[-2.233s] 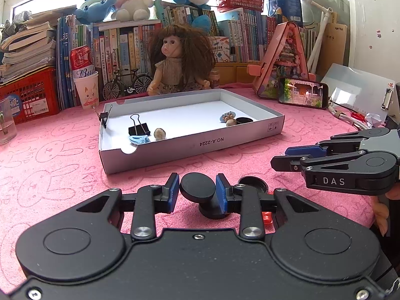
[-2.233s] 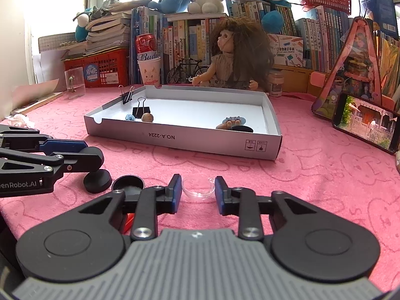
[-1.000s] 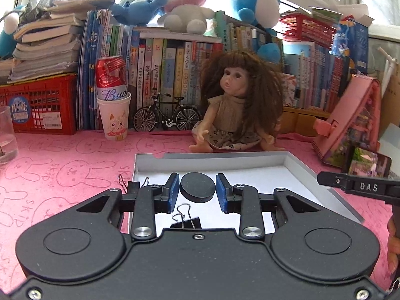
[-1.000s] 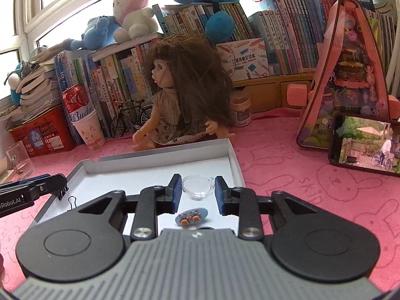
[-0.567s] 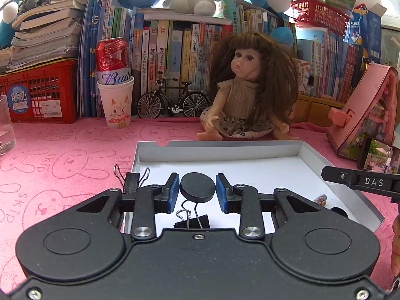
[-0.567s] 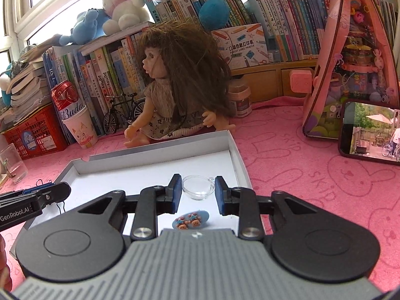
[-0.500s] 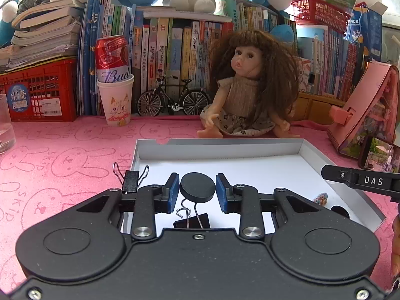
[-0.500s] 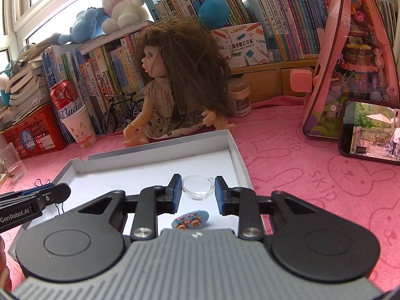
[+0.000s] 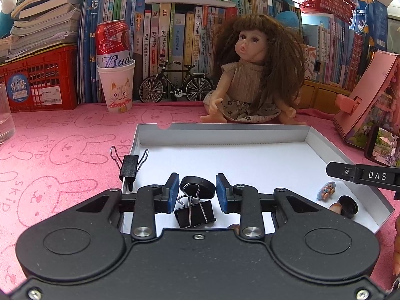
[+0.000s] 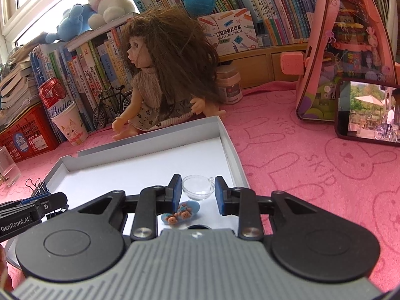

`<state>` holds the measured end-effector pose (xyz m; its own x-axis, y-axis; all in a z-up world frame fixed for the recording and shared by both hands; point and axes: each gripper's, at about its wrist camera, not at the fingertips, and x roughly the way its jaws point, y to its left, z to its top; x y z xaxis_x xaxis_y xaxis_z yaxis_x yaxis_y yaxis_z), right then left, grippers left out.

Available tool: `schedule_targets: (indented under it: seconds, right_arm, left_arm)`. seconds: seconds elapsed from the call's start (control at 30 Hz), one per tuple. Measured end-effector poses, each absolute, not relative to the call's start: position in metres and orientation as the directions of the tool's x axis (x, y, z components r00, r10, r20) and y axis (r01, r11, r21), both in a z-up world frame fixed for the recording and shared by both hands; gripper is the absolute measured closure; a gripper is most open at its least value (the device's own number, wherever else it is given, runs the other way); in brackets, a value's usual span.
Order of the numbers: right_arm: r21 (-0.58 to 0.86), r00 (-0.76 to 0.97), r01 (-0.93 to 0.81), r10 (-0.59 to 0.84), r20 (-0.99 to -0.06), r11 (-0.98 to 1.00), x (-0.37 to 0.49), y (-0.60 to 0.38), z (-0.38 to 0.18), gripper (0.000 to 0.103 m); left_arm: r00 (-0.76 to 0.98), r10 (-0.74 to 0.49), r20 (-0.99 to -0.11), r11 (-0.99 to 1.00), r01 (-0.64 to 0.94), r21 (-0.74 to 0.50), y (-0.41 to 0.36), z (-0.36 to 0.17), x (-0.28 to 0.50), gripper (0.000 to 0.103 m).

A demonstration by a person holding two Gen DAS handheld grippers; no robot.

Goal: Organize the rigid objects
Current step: 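Carry the black lid and clear lid into the tray and open both grippers, then lift both open grippers out of the tray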

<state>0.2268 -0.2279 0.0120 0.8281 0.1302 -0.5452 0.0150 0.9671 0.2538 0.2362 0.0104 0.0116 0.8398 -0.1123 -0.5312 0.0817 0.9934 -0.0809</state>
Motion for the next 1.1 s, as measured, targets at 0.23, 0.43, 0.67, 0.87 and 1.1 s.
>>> schedule_targets:
  seconds: [0.23, 0.43, 0.67, 0.87, 1.1]
  right_arm:
    - [0.245, 0.829, 0.013, 0.126, -0.545, 0.969, 0.226, -0.226, 0.011, 0.069]
    - [0.263, 0.844, 0.011, 0.132, -0.52, 0.965, 0.222, -0.229, 0.015, 0.052]
    - [0.252, 0.859, -0.033, 0.156, -0.488, 0.967, 0.208, -0.232, 0.025, 0.038]
    - [0.208, 0.864, -0.093, 0.183, -0.469, 0.974, 0.187, -0.228, 0.034, 0.029]
    - [0.18, 0.863, -0.145, 0.214, -0.458, 0.973, 0.166, -0.224, 0.04, 0.022]
  left_arm:
    - [0.835, -0.115, -0.538, 0.993, 0.086, -0.08, 0.009, 0.01, 0.237, 0.073]
    - [0.846, -0.125, -0.518, 0.992, 0.093, -0.088, 0.011, 0.014, 0.23, 0.058]
    - [0.854, -0.155, -0.498, 0.986, 0.104, -0.128, 0.017, 0.028, 0.215, 0.041]
    - [0.846, -0.194, -0.497, 0.98, 0.145, -0.135, 0.016, 0.034, 0.194, 0.035]
    - [0.848, -0.237, -0.474, 0.972, 0.207, -0.114, 0.008, 0.041, 0.162, 0.03]
